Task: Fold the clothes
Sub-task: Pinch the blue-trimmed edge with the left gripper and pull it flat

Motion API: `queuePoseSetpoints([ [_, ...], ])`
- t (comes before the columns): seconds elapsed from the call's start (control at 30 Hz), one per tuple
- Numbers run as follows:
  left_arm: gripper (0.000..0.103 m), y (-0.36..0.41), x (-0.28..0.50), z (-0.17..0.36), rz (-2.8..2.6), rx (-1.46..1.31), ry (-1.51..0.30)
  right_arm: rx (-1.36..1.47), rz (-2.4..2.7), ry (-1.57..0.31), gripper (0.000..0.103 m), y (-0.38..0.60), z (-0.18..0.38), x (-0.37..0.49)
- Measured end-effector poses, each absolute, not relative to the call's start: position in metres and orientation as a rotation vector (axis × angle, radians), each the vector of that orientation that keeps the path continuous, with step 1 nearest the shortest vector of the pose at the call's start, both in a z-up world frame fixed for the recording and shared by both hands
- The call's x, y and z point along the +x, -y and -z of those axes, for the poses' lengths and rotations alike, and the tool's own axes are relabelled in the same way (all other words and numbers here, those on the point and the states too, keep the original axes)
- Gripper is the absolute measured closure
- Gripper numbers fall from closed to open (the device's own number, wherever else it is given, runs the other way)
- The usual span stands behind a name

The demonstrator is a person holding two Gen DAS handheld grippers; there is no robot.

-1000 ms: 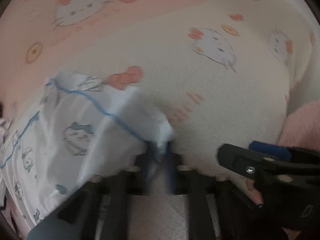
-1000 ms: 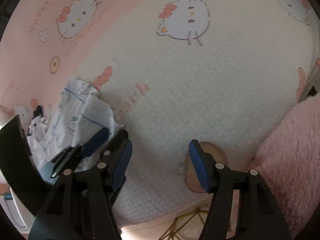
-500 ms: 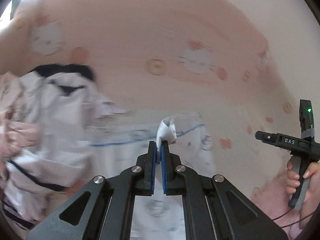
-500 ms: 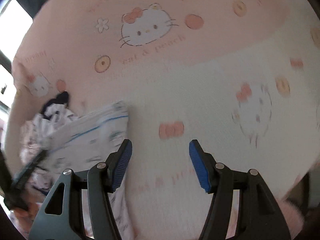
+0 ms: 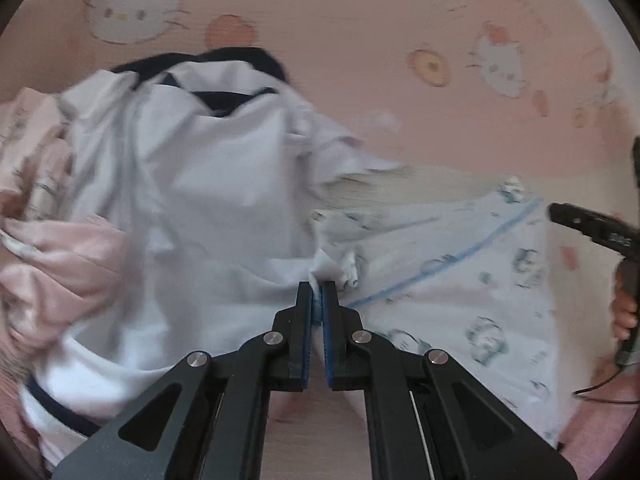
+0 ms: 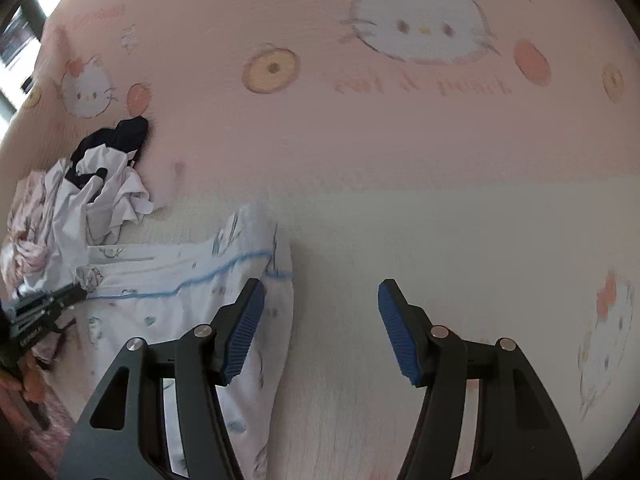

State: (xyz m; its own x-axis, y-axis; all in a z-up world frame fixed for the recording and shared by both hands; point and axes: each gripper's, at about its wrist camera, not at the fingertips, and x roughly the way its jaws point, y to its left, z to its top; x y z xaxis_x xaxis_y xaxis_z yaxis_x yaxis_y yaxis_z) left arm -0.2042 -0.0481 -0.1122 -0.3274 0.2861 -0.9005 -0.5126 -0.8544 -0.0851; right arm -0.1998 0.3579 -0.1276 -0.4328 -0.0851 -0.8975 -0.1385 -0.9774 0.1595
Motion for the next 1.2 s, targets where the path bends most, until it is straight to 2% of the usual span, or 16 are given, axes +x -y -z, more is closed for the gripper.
queuePoseSetpoints([
  [0.17, 0.099, 0.053, -0.214, 0.103, -2.347, -1.363, -0.423, -1.678, -2.583, -0.216, 0.042, -0.348, 0.144, -0.215],
  [0.33, 0.098, 0.061, -0.22, 0.091, -2.144, -1.381, -0.106, -1.543, -2.563, -0.268, 0.042, -0.362, 0.137, -0.213],
  [0.4, 0.098, 0.053, -0.218, 0.1, -2.133, -1.43, -0.168, -1.566, -2.654, -0.287, 0.042, -0.352, 0.129, -0.215],
  [0.47, 0.096, 0.054, -0.22, 0.114, -2.196, -1.521, -0.263, -1.586, -2.72, -0.188, 0.042, -0.332, 0.127, -0.219],
  [0.53, 0.09, 0.06, -0.224, 0.121, -2.199, -1.57, -0.258, -1.635, -2.727, -0.156, 0.035, -0.32, 0.135, -0.222],
  [0.6, 0.08, 0.06, -0.226, 0.122, -2.173, -1.565, -0.245, -1.719, -2.721, -0.205, 0.035, -0.315, 0.148, -0.225],
  [0.63, 0.072, 0.06, -0.227, 0.122, -2.168, -1.563, -0.244, -1.764, -2.716, -0.248, 0.036, -0.314, 0.155, -0.227],
  [0.67, 0.069, 0.059, -0.228, 0.123, -2.166, -1.57, -0.242, -1.794, -2.711, -0.258, 0.037, -0.312, 0.16, -0.228],
  [0.73, 0.068, 0.06, -0.231, 0.124, -2.162, -1.581, -0.222, -1.802, -2.702, -0.247, 0.05, -0.31, 0.162, -0.226],
  [0.8, 0.068, 0.053, -0.228, 0.121, -2.169, -1.559, -0.243, -1.792, -2.699, -0.262, 0.051, -0.313, 0.161, -0.224],
  [0.83, 0.073, 0.05, -0.228, 0.122, -2.177, -1.544, -0.258, -1.784, -2.707, -0.283, 0.051, -0.317, 0.158, -0.223],
  [0.87, 0.09, 0.045, -0.226, 0.121, -2.187, -1.523, -0.277, -1.775, -2.714, -0.306, 0.051, -0.321, 0.155, -0.223],
  [1.03, 0.091, 0.024, -0.225, 0.108, -2.283, -1.384, -0.421, -1.62, -2.663, -0.564, 0.051, -0.365, 0.141, -0.226],
  [1.2, 0.09, 0.022, -0.218, 0.101, -2.285, -1.365, -0.522, -1.773, -2.633, -0.423, 0.05, -0.361, 0.153, -0.226],
])
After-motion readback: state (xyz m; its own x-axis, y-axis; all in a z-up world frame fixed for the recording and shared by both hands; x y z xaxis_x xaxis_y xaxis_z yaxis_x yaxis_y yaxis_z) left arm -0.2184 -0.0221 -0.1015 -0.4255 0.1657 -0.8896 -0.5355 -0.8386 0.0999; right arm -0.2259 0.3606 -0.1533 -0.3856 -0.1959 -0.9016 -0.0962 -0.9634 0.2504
